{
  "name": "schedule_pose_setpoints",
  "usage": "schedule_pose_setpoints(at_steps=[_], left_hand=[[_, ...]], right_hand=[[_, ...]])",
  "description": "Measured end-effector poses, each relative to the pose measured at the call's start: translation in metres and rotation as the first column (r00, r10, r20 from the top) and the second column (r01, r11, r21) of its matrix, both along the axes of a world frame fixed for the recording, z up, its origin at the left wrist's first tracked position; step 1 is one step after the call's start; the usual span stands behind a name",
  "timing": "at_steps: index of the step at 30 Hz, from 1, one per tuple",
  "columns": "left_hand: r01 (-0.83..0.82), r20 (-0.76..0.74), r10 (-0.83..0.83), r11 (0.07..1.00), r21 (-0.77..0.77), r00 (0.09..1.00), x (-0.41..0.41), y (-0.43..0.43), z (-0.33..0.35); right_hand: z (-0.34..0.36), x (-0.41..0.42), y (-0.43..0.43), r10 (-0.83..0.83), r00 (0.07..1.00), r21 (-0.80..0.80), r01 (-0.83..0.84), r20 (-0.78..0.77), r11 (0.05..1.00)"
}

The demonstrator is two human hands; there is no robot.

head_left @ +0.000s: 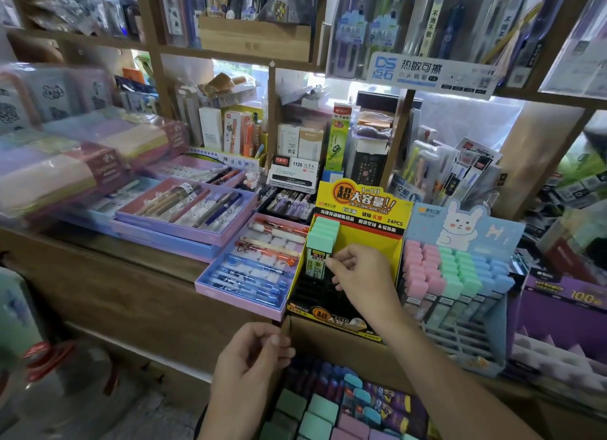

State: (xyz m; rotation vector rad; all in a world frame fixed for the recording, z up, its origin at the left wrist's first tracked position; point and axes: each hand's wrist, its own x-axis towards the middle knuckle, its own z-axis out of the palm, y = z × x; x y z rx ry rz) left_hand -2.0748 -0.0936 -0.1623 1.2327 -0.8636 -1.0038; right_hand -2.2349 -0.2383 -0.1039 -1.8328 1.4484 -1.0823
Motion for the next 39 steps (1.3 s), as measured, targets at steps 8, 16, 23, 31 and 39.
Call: schedule_pose_setpoints(at_steps=[8, 16, 23, 31, 39], left_hand=[[0.062, 0.390, -0.059, 0.998, 0.005, 0.919, -0.004, 0.006, -0.007], [0.295, 0.924, -0.214, 0.948, 0.119, 0.317, -0.018, 0.011, -0.006], [0.439, 0.755, -0.647, 0.711, 0.550, 0.102, -0.033, 0.005, -0.005], [0.295, 0.564, -0.805, 0.503, 0.813, -0.183, -0.051, 0.002, -0.001], [0.361, 0.604, -0.790, 0.536, 0.763, -0.106, -0.056, 0.007, -0.015]], right_hand=[[-0.006, -0.033, 0.069, 0.118, 0.989, 0.067, -0.124, 0.093, 0.990], [-0.035, -0.117, 0.119, 0.193, 0.975, 0.366, -0.142, -0.107, 0.920], [-0.058, -0.180, 0.137, 0.455, 0.790, 0.647, -0.099, -0.411, 0.756], [-0.066, -0.178, 0.155, 0.620, 0.559, 0.734, -0.028, -0.551, 0.678], [-0.071, -0.183, 0.159, 0.611, 0.612, 0.715, -0.104, -0.502, 0.692]])
